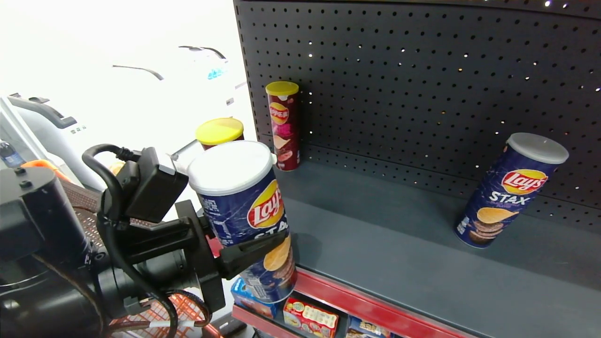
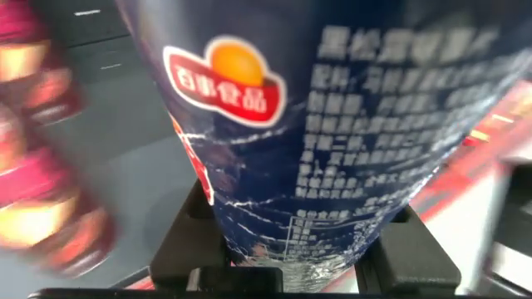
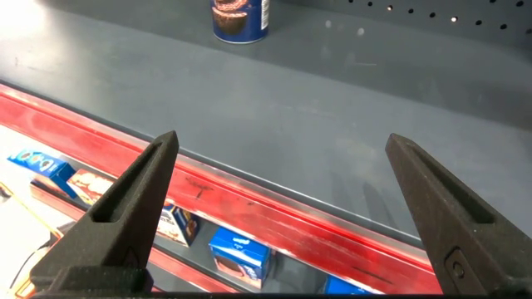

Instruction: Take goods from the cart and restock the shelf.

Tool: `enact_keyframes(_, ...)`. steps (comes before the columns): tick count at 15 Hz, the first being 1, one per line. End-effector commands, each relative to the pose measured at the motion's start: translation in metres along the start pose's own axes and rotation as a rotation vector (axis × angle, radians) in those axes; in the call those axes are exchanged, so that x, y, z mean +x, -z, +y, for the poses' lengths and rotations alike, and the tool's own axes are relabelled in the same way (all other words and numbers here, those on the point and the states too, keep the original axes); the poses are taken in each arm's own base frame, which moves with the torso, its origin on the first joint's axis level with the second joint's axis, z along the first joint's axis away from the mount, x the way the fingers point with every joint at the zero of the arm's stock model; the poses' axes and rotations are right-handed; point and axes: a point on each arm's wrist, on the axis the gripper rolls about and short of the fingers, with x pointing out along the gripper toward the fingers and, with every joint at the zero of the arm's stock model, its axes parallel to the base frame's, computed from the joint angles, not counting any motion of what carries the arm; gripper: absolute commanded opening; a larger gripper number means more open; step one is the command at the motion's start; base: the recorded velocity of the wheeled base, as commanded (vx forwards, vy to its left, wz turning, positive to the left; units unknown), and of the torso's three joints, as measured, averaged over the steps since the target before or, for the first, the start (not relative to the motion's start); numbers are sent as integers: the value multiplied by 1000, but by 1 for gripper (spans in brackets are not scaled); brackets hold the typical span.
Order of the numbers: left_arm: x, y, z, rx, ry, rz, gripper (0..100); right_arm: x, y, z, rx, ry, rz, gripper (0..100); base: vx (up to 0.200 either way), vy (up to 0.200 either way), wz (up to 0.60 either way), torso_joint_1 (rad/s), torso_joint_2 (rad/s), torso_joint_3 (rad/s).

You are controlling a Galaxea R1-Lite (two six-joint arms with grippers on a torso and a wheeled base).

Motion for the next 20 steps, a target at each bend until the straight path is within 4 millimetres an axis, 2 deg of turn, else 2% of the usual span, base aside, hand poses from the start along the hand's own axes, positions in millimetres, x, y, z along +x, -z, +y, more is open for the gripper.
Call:
enact_keyframes(1, 6, 2, 1, -3, 33, 12, 0, 0, 0, 0, 0, 0, 1, 100, 0, 0, 0, 0, 0, 0)
enact_keyframes(5, 13, -3, 4, 1, 34, 2, 0, 0, 0, 0, -2, -2, -1, 100, 0, 0, 0, 0, 0, 0)
enact_keyframes(17, 23, 6, 7, -9, 71, 35, 0, 0, 0, 0, -3, -2, -1, 100, 0, 0, 0, 0, 0, 0)
enact_keyframes(20, 24, 5, 8, -10, 73, 32, 0, 0, 0, 0, -3, -2, 1, 100, 0, 0, -600, 4, 1, 4)
